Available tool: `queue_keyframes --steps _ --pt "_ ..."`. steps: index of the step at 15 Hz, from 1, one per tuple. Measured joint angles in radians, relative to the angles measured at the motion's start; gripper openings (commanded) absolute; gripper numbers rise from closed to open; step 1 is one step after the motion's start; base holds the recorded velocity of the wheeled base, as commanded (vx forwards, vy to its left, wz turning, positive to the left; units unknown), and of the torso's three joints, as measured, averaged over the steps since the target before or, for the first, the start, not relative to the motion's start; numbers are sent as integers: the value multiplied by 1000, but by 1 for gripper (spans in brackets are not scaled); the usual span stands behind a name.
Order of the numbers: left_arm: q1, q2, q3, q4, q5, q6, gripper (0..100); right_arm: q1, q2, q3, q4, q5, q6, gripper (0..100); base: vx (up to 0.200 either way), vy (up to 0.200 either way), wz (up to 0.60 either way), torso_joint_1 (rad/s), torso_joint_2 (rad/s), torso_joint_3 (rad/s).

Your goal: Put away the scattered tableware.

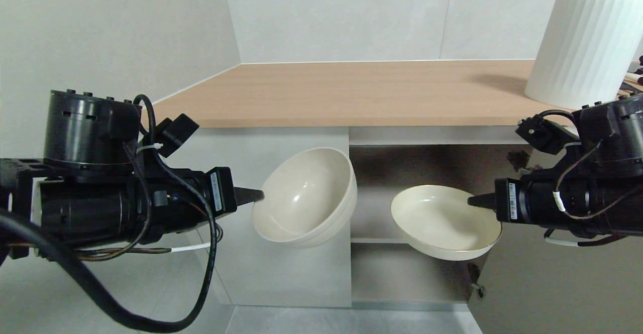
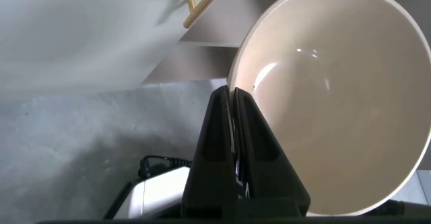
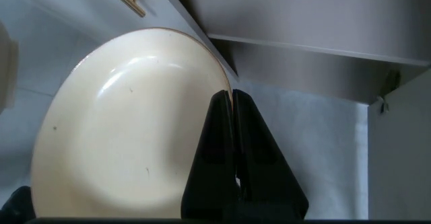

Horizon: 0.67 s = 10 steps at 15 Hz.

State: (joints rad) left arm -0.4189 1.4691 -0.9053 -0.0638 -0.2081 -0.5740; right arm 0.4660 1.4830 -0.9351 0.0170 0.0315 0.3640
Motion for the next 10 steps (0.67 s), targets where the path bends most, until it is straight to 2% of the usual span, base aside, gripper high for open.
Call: queue_keyframes --steps 6,9,10 --pt "-27 52 0 10 7 0 0 0 177 -10 -64 -51 -38 0 0 0 0 0 0 0" --pt "-34 113 -3 16 30 8 0 -16 330 -24 -204 -86 -32 0 0 0 0 0 0 0" --pt "-40 136 -3 15 59 24 0 -25 383 -26 -263 -91 -27 0 0 0 0 0 0 0"
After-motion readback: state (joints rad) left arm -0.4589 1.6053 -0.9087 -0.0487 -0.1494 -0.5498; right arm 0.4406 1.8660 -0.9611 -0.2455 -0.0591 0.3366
